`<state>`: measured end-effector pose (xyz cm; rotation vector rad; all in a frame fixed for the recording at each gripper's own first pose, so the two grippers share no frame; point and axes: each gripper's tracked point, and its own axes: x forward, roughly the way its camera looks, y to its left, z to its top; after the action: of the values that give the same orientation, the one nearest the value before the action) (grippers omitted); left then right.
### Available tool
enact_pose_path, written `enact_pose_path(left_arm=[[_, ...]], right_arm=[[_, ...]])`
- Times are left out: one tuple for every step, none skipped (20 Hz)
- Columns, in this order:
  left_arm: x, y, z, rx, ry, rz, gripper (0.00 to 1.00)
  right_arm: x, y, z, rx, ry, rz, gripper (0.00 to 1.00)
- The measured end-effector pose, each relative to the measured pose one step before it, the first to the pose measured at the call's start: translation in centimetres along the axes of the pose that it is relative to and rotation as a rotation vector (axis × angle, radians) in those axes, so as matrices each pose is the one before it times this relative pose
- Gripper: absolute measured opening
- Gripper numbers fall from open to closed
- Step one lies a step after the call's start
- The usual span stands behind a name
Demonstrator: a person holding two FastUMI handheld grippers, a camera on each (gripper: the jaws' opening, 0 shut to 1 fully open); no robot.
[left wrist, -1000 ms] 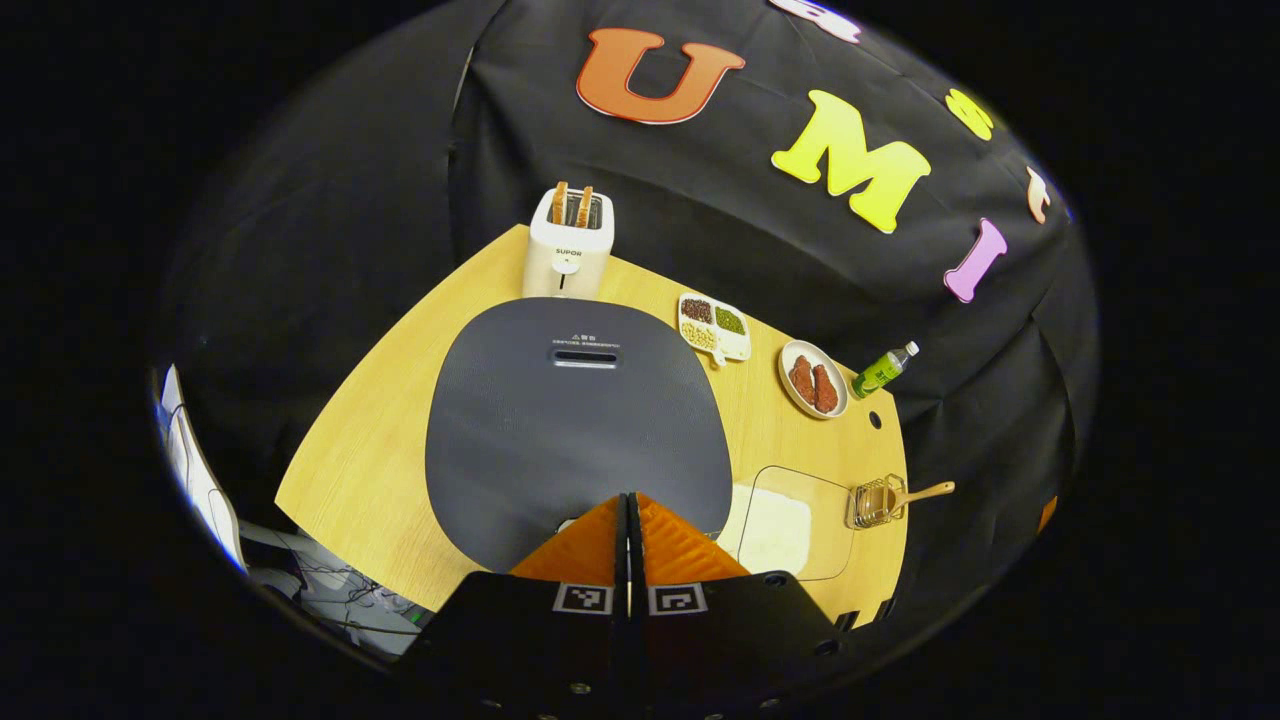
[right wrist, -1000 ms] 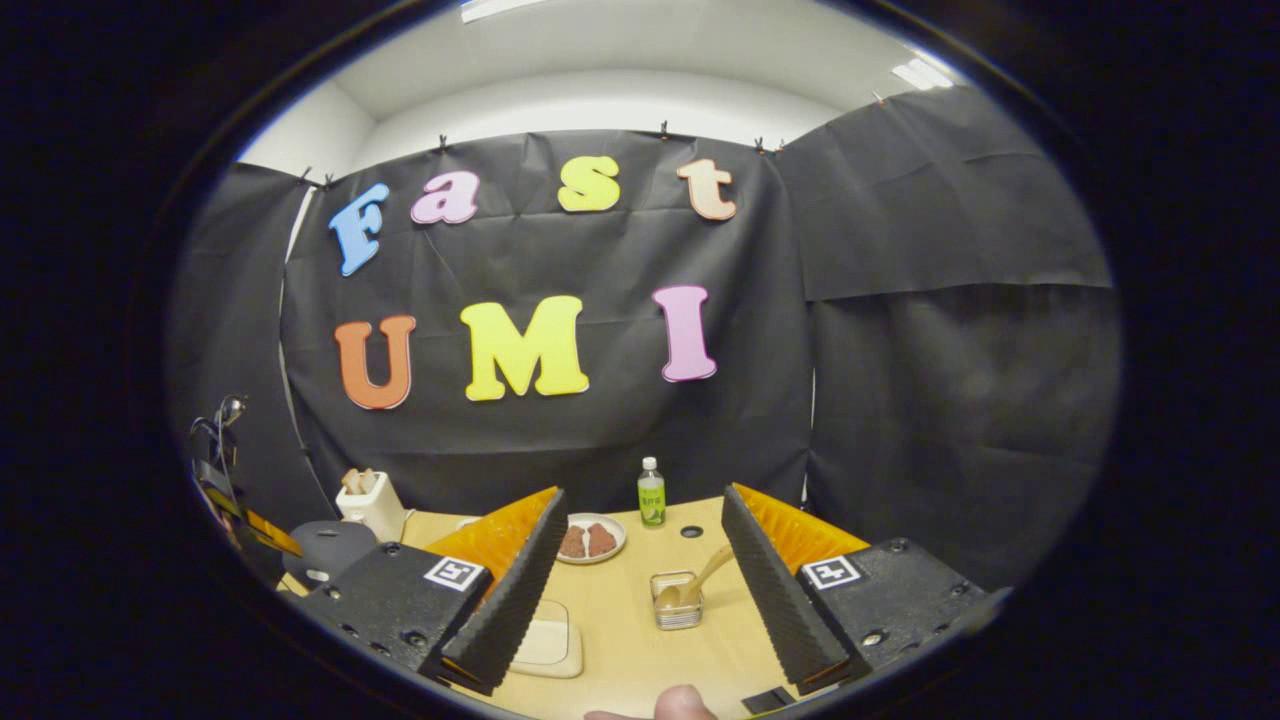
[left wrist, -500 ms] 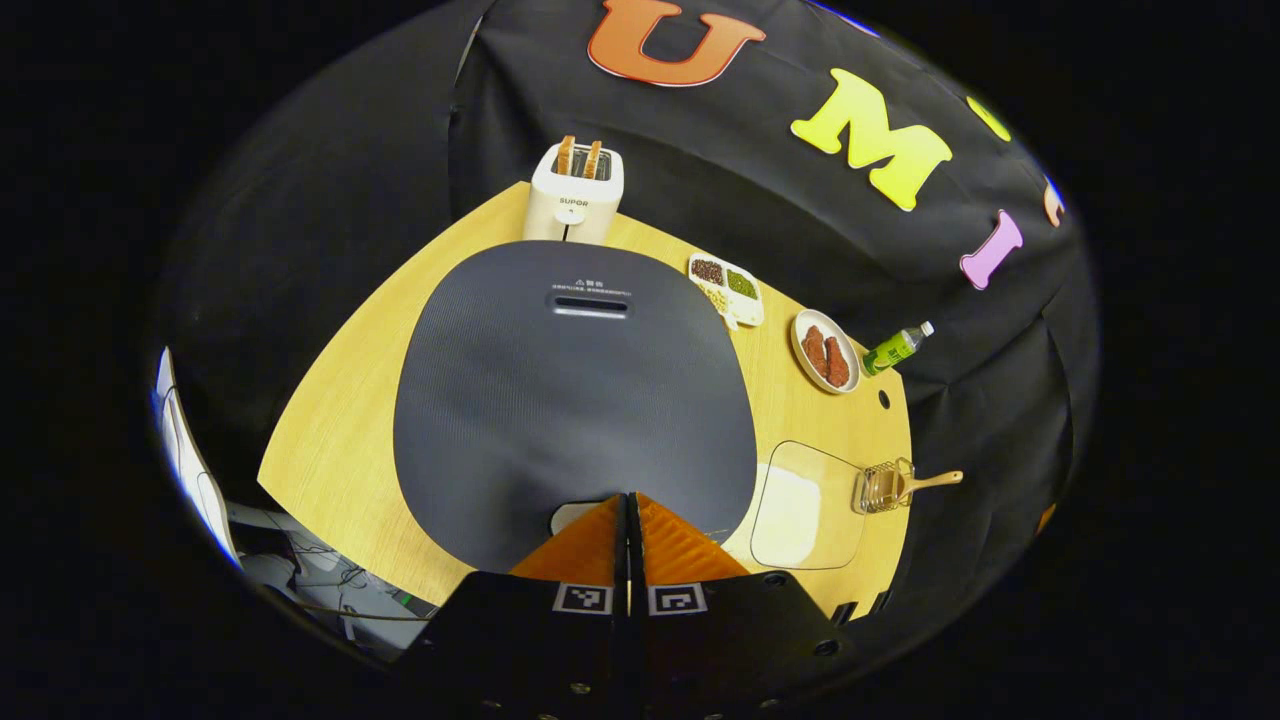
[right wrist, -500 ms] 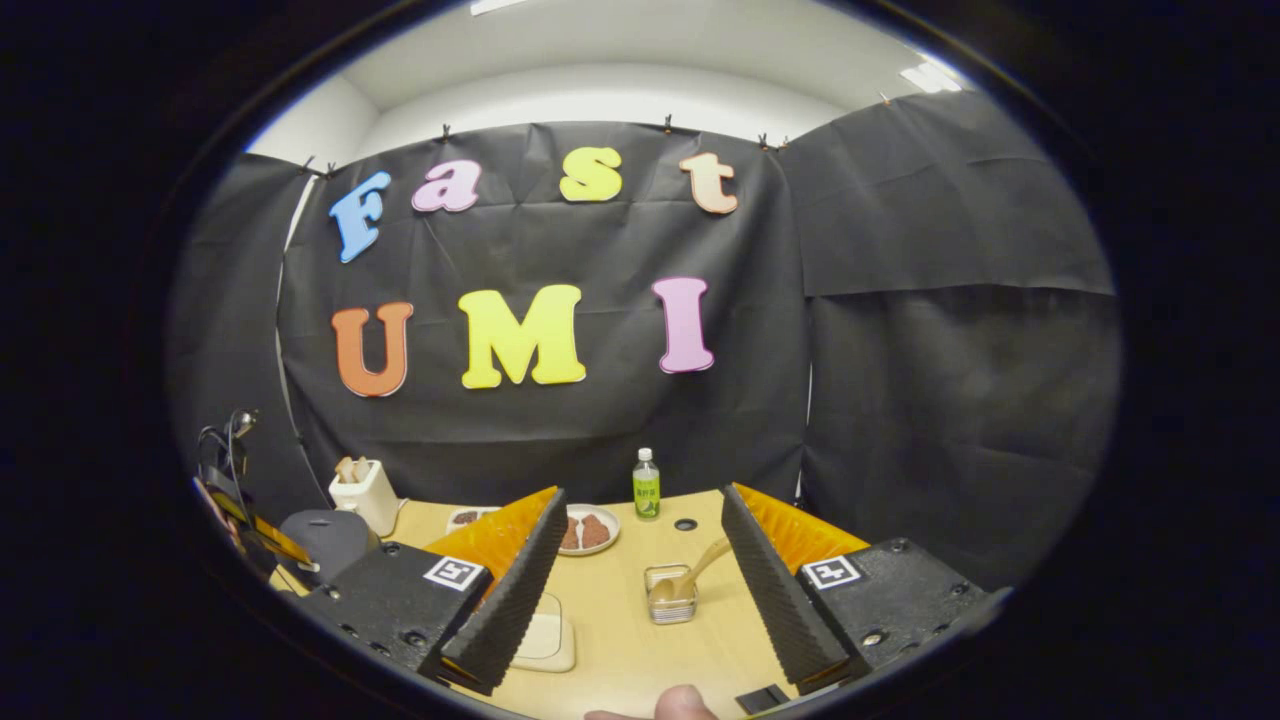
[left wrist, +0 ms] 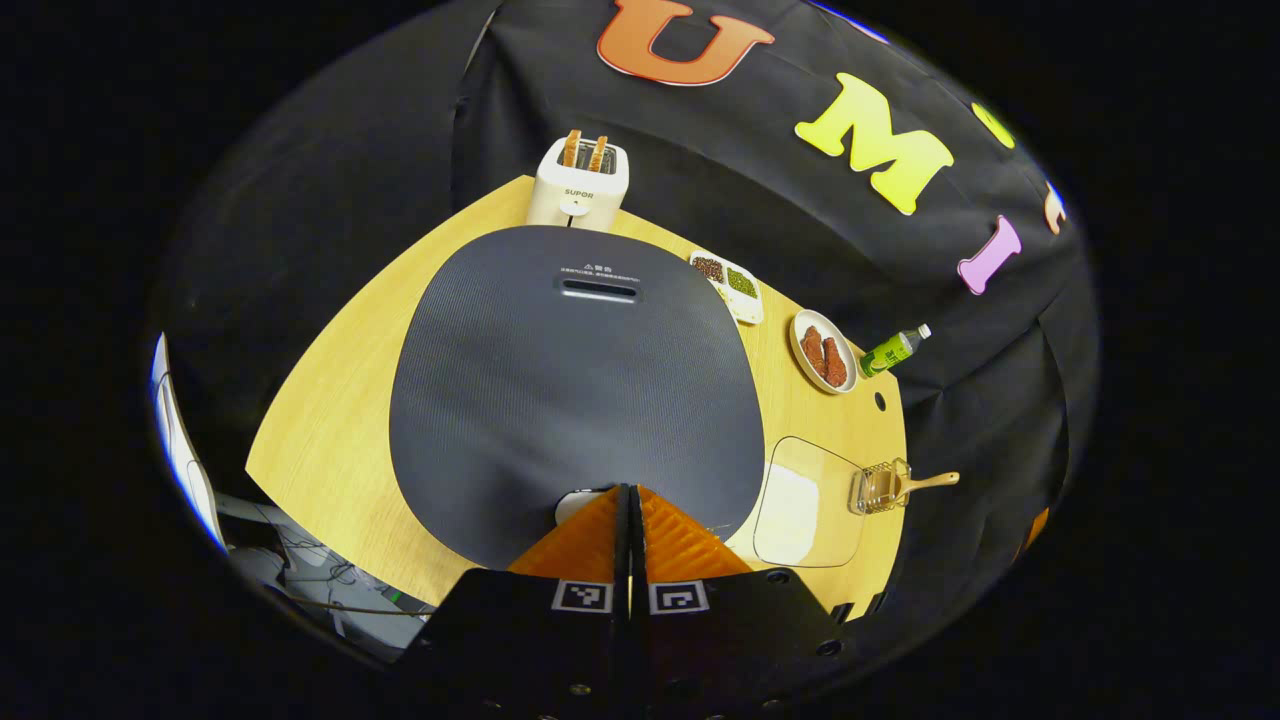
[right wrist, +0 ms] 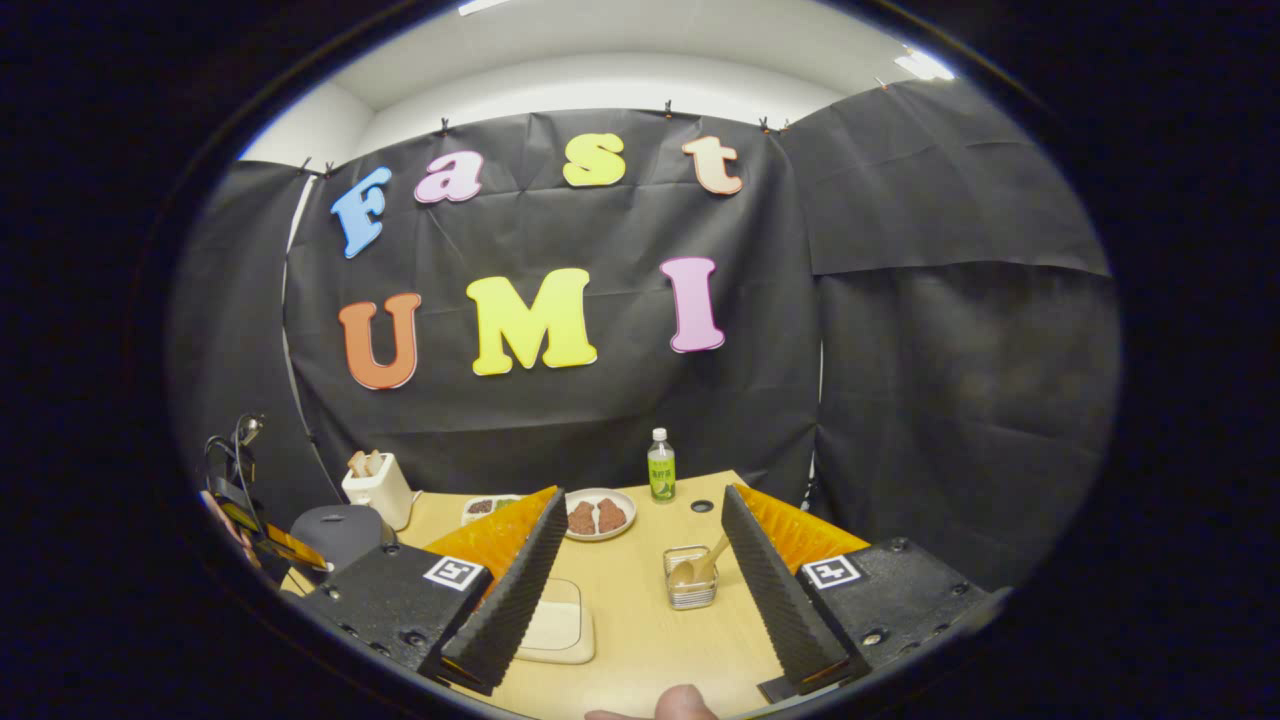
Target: Close the left gripper, press the button to open the rice cooker; take a wooden spoon from the chopstick holder with the right hand, scoop a spoonful of rice and pour it into the rice cooker, then put the wooden spoon back into the chopstick holder.
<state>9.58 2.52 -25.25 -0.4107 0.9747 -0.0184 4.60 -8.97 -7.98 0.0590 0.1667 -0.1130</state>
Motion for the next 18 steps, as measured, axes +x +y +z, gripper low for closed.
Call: enact_pose_path(left_arm=[[-0.323, -0.172, 0.216, -0.01113, -0.01672, -0.00812, 0.0], [-0.181, -0.158, 0.125, 0.00241, -0.01871, -0.00379, 0.0], [-0.555, -0.196, 0.427, 0.0156, -0.02942, 0.00365, 0.0], [-0.606, -0.019, 0.317, 0.02097, -0.02001, 0.00541, 0.0], [-0.557, -0.334, 0.734, 0.02221, -0.03726, -0.00024, 0.0], [-0.7, -0.378, 0.981, 0.0157, -0.0373, -0.0019, 0.0], [-0.665, -0.476, 1.154, 0.01034, -0.04245, -0.00546, 0.0], [-0.743, -0.377, 1.382, 0.00873, -0.04392, -0.00661, 0.0], [-0.636, -0.283, 1.312, 0.00971, -0.04233, -0.00675, 0.0], [-0.56, -0.241, 1.388, 0.01473, -0.04697, -0.00876, 0.0], [-0.496, -0.291, 1.173, 0.01713, -0.03499, -0.00766, 0.0], [-0.264, -0.134, 1.063, 0.01082, -0.037, -0.00215, 0.0], [-0.264, -0.05, 1.244, 0.00614, -0.03648, -0.00659, 0.0], [-0.266, -0.265, 1.281, 0.00272, -0.03746, -0.01597, 0.0], [-0.216, -0.629, 1.248, 0.00013, -0.03327, -0.02888, 0.0], [-0.065, -0.071, 1.01, 0.00266, -0.03204, -0.00797, 0.0], [-0.044, -0.067, 1.124, 0.00204, -0.03302, -0.00612, 0.0], [-0.354, -0.316, 0.898, -0.00023, -0.02431, -0.01215, 0.0]], right_arm=[[-0.097, 0.061, 0.382, -0.005, -0.00888, 0.00323, 0.99], [-0.19, 0.074, 0.435, -0.00495, -0.00826, 0.0016, 0.99], [-0.149, -0.056, 0.183, -0.00509, -0.00742, -0.00106, 1.0], [-0.217, 0.003, 0.234, -0.00298, -0.004, -0.00081, 0.99], [-0.257, 0.129, 0.061, -0.00139, -0.00257, 0.00129, 1.0], [-0.287, 0.075, 0.129, -0.00117, -0.00201, 0.00136, 1.0], [-0.261, 0.115, 0.157, -0.00338, -0.00413, 0.00181, 1.0], [-0.233, 0.01, 0.285, -0.00543, -0.00606, -0.00129, 1.0], [-0.304, -0.081, 0.238, -0.00192, -0.00724, -0.00021, 1.0], [-0.235, -0.005, 0.282, 0.00074, -0.00662, -0.00017, 1.0], [-0.285, -0.058, 0.17, 0.00054, -0.00526, -0.00025, 1.0], [-0.232, -0.103, 0.205, -0.00191, -0.00383, -0.00154, 0.99], [-0.281, -0.077, 0.162, -0.00178, -0.00486, -0.00194, 0.99], [-0.192, -0.063, 0.202, -0.00307, -0.00362, -0.00052, 1.0], [-0.337, -0.058, 0.052, -0.00199, -0.00259, -0.00091, 0.99], [-0.402, 0.079, 0.191, 0.00159, -0.00382, 0.00134, 1.0], [-0.276, 0.035, 0.197, 0.00161, -0.00559, 0.00018, 1.0], [-0.406, -0.009, 0.172, -0.00305, -0.00361, -0.00072, 1.0]])
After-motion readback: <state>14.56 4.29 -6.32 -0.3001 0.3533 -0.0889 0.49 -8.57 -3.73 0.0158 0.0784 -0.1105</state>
